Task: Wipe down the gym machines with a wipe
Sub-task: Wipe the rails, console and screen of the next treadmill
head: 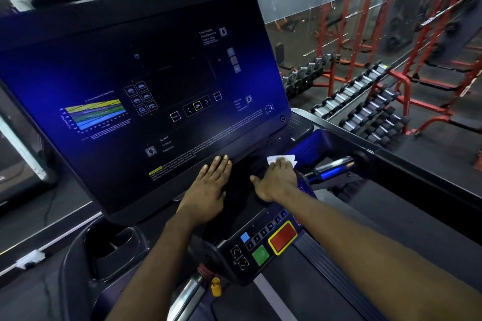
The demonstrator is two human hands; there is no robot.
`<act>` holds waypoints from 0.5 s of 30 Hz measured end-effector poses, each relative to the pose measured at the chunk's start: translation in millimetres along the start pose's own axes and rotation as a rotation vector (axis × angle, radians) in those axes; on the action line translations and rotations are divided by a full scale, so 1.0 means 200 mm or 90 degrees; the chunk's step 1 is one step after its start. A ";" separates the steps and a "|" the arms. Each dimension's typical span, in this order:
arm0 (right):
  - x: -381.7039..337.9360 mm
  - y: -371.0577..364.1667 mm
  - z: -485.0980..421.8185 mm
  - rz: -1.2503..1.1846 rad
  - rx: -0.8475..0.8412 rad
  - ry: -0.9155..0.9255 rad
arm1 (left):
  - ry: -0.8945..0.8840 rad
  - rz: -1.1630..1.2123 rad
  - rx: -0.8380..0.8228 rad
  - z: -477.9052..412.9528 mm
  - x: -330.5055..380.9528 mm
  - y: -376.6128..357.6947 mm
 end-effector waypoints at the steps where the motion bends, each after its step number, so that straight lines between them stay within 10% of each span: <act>1: -0.01 -0.02 0.02 0.016 0.005 0.012 | 0.000 0.000 0.001 0.00 0.00 0.00; 15: 0.07 0.07 -0.05 -0.013 -0.020 -0.029 | 0.006 -0.014 -0.021 0.00 0.00 -0.01</act>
Point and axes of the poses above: each hand's wrist, its own z-axis away from the middle knuckle, its own y-axis out of the back of the hand, x = y × z, the point moved 9 cm from there along -z, towards the middle knuckle, and after that the axes turned 5 degrees about z, right-handed, at the moved point
